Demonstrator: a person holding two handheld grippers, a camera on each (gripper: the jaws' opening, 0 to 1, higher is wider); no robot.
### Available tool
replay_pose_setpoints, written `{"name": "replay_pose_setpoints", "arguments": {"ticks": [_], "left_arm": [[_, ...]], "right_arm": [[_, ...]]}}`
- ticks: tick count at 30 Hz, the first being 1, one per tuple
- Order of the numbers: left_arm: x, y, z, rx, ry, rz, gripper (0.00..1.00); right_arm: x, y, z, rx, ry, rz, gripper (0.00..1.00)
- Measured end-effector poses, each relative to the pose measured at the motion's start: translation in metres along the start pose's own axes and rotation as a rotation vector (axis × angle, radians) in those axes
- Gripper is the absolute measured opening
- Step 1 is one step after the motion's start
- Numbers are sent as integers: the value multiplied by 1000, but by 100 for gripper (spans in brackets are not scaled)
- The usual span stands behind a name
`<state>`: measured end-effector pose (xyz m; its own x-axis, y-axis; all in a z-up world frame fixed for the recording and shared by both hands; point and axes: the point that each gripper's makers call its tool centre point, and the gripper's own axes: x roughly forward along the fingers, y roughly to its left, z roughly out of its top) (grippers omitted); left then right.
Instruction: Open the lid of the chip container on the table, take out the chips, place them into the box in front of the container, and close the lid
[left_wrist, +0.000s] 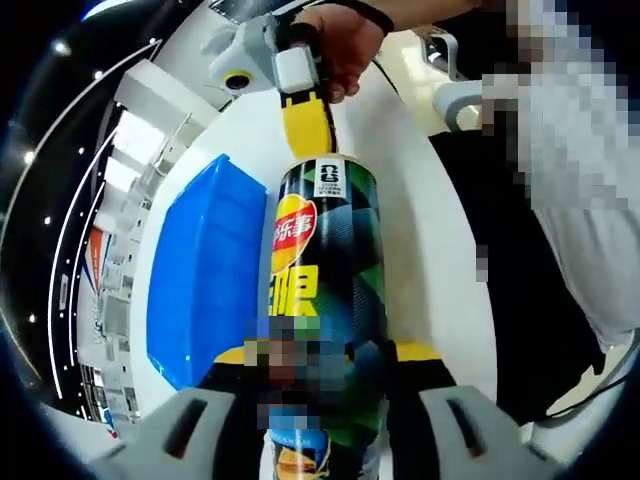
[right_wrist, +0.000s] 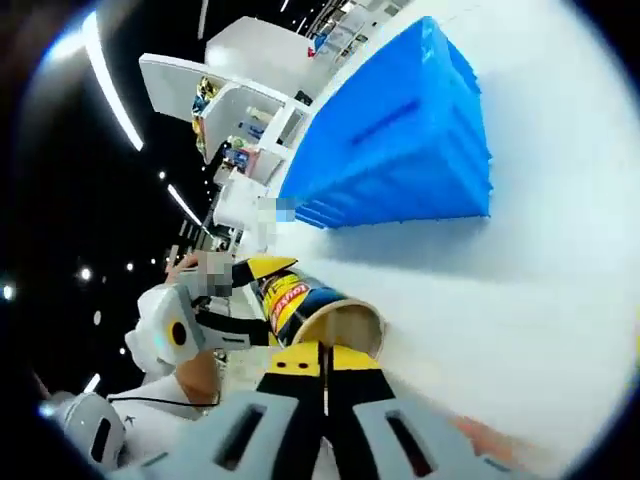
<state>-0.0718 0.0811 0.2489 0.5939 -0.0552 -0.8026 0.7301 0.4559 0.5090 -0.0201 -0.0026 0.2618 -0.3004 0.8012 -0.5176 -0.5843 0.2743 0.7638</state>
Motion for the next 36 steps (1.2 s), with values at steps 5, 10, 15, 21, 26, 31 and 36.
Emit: {"name": "replay_pose_setpoints", "arguments": {"ticks": [5, 10, 15, 21, 26, 31, 36], "left_arm": [[0, 0, 0, 14, -9, -4, 47], [0, 0, 2, 17, -15, -14, 47], [2, 4, -1, 4, -12, -16, 47], [1, 4, -4, 6, -13, -15, 47], [1, 4, -3, -4, -13, -31, 47], [1, 4, -3, -8, -14, -38, 47], [0, 4, -2, -12, -14, -45, 47]], "right_arm": [[-1, -1, 1, -28, 10, -30, 0], [-4, -4, 2, -53, 6, -71, 0], [-19, -13, 4, -66, -15, -112, 0], [-37, -24, 3, -23, -38, -118, 0], [-52, -32, 2, -35, -40, -158, 0], [-67, -43, 5, -51, -46, -178, 0], [-80, -51, 6, -54, -61, -196, 0]]}}
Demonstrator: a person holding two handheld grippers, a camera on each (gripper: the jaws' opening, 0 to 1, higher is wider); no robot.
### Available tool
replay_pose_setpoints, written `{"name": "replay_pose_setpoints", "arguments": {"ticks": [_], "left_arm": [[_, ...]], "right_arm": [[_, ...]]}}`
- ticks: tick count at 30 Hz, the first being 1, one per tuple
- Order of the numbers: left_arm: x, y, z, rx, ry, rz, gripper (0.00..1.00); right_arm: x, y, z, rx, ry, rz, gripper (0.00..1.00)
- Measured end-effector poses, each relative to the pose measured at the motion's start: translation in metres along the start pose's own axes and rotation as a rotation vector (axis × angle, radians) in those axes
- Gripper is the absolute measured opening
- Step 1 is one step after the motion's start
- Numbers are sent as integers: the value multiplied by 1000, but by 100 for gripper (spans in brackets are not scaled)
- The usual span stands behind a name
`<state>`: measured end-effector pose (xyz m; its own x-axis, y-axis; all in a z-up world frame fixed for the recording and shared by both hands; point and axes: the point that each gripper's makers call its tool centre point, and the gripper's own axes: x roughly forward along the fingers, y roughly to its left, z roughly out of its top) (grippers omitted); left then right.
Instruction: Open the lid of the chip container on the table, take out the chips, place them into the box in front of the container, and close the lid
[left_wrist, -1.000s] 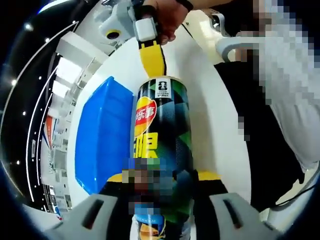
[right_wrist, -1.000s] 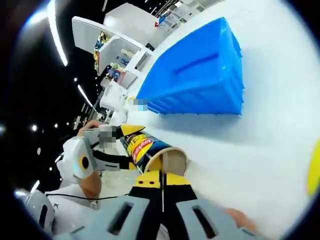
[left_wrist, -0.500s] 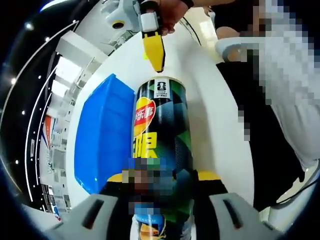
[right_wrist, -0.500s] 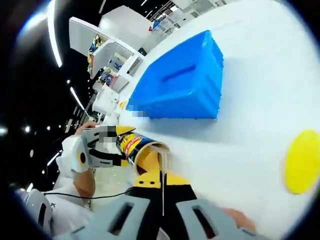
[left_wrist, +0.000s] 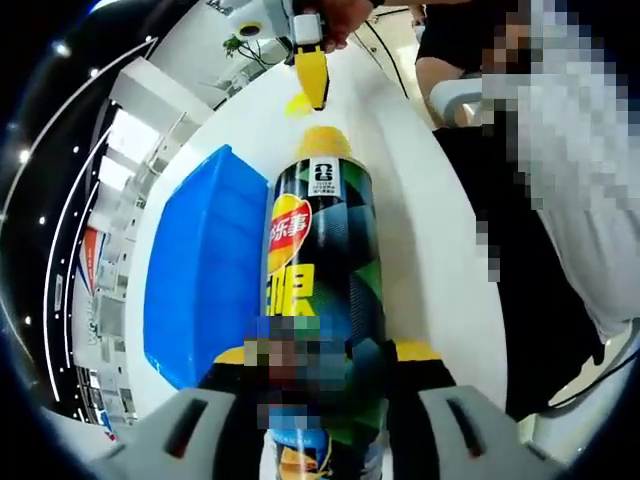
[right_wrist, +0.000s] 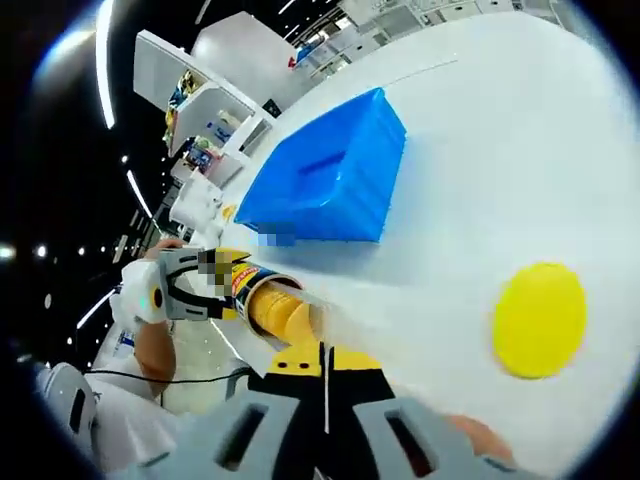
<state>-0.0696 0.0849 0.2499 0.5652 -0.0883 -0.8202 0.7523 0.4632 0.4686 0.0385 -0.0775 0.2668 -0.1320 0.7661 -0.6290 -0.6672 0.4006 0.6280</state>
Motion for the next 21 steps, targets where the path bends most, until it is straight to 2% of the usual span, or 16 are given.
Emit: {"name": "replay_pose_setpoints", "arguments": {"ticks": [13, 15, 16, 17, 21], "left_arm": [[1, -1, 1, -2, 9, -7, 48], [1, -1, 1, -4, 13, -11, 48], [1, -1, 1, -6, 17, -14, 48], [1, -1, 1, -7, 19, -15, 48], [3, 0, -1, -9, 32, -21, 48]], "right_arm": [[-1, -5, -3, 3, -3, 20, 1], [-1, -4, -1, -20, -22, 33, 2], [0, -4, -1, -91, -38, 37, 3], [0, -3, -1, -121, -46, 38, 3], [0, 2, -3, -157, -74, 47, 6]]}}
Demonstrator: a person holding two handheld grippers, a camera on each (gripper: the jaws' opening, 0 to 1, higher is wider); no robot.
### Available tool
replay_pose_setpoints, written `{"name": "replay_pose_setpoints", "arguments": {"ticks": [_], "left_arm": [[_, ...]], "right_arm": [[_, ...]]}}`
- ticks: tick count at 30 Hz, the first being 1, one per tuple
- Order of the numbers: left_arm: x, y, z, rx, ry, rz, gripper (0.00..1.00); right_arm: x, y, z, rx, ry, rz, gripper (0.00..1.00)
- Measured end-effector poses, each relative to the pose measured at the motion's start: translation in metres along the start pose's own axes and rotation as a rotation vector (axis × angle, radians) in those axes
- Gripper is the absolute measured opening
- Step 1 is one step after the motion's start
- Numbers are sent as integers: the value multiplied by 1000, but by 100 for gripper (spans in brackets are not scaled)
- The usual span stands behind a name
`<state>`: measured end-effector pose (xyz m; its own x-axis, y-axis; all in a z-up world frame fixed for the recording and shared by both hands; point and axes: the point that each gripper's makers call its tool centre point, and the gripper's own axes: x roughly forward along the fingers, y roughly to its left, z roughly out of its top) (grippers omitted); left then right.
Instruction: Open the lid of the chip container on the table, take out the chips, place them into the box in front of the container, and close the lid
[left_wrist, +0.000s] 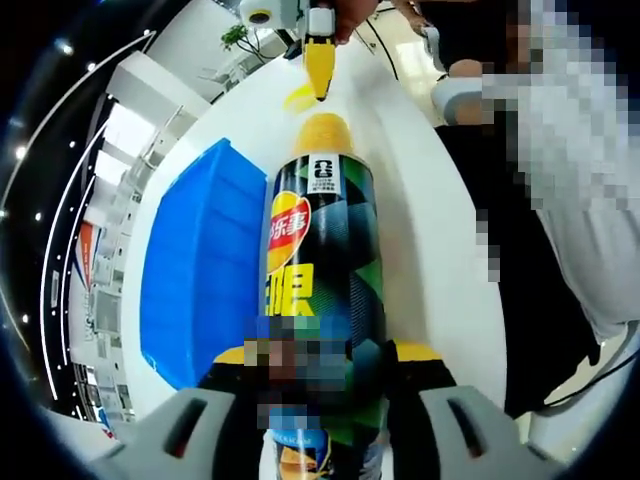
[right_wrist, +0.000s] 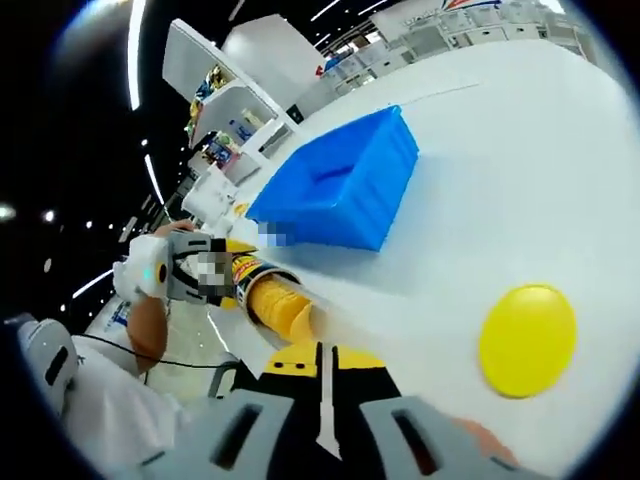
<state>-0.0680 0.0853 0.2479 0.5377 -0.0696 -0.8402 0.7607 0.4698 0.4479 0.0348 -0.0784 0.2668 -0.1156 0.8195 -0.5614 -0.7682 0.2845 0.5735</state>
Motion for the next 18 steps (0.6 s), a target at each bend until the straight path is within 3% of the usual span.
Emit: {"name": "replay_pose_setpoints", "arguments": {"ticks": [7, 10, 13, 15, 18], "left_arm": [[0, 0, -1, -8, 4, -6, 48], [0, 0, 0, -10, -1, -5, 48], [0, 0, 0, -10, -4, -4, 48], [-1, 0, 0, -10, -4, -3, 48], [-1, -1, 1, -6, -7, -1, 48]], "right_arm": [[-8, 5, 3, -12, -44, 19, 16], [-19, -1, 17, -110, -118, -65, 16], [-26, 21, 27, -262, -182, -73, 16], [-21, 39, 18, -291, -149, -47, 16], [-8, 46, 8, -292, -106, -42, 16]]}}
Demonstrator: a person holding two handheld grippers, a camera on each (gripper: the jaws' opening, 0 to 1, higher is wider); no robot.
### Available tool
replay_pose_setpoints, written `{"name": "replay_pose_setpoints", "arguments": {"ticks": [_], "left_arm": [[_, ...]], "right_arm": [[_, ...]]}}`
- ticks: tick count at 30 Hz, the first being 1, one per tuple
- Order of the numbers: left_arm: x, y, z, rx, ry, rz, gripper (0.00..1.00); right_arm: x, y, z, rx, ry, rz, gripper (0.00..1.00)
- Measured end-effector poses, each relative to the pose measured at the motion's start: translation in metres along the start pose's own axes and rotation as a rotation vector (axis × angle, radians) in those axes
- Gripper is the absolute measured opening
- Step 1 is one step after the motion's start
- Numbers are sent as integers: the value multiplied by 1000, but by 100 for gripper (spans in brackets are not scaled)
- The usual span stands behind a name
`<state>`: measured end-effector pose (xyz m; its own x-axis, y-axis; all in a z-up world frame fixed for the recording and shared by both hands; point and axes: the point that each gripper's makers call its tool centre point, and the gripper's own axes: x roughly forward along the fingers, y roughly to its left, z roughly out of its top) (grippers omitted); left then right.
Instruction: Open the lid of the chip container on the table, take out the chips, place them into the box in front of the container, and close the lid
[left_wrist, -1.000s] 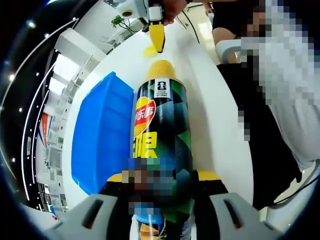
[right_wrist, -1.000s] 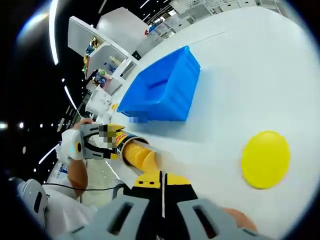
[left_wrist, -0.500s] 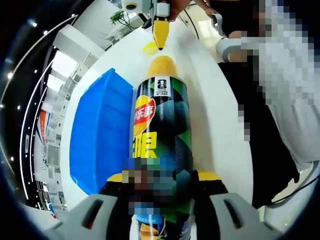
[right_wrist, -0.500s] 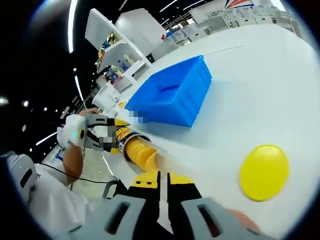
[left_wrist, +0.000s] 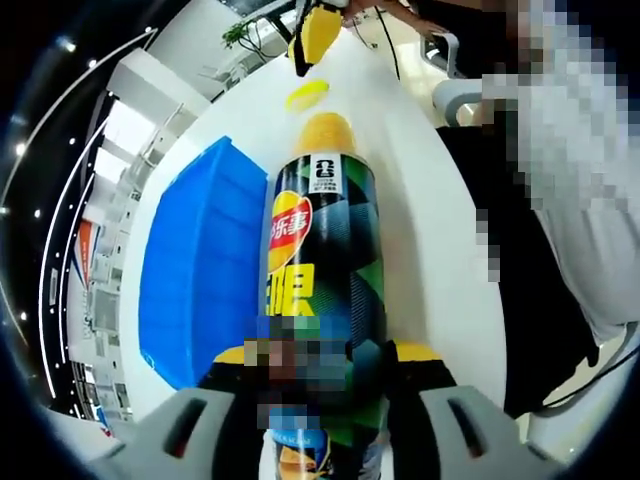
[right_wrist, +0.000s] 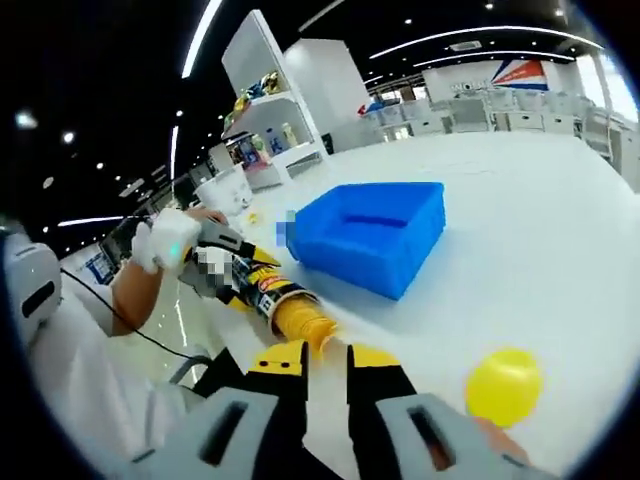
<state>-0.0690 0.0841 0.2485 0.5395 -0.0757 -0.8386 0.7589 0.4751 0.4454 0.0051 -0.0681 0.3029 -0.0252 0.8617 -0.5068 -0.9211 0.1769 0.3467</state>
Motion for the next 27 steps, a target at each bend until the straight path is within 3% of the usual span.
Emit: {"name": "replay_pose_setpoints", "arguments": {"ticks": [9, 12, 27], "left_arm": [[1, 1, -1, 6, 4, 2, 48], [0, 1, -1, 4, 1, 0, 48], [1, 2, -1, 3, -7, -1, 48]], "right_arm": [[20, -18, -9, 41, 56, -24, 11], [23, -16, -8, 82, 65, 7, 11], [38, -14, -7, 70, 124, -11, 10]]}}
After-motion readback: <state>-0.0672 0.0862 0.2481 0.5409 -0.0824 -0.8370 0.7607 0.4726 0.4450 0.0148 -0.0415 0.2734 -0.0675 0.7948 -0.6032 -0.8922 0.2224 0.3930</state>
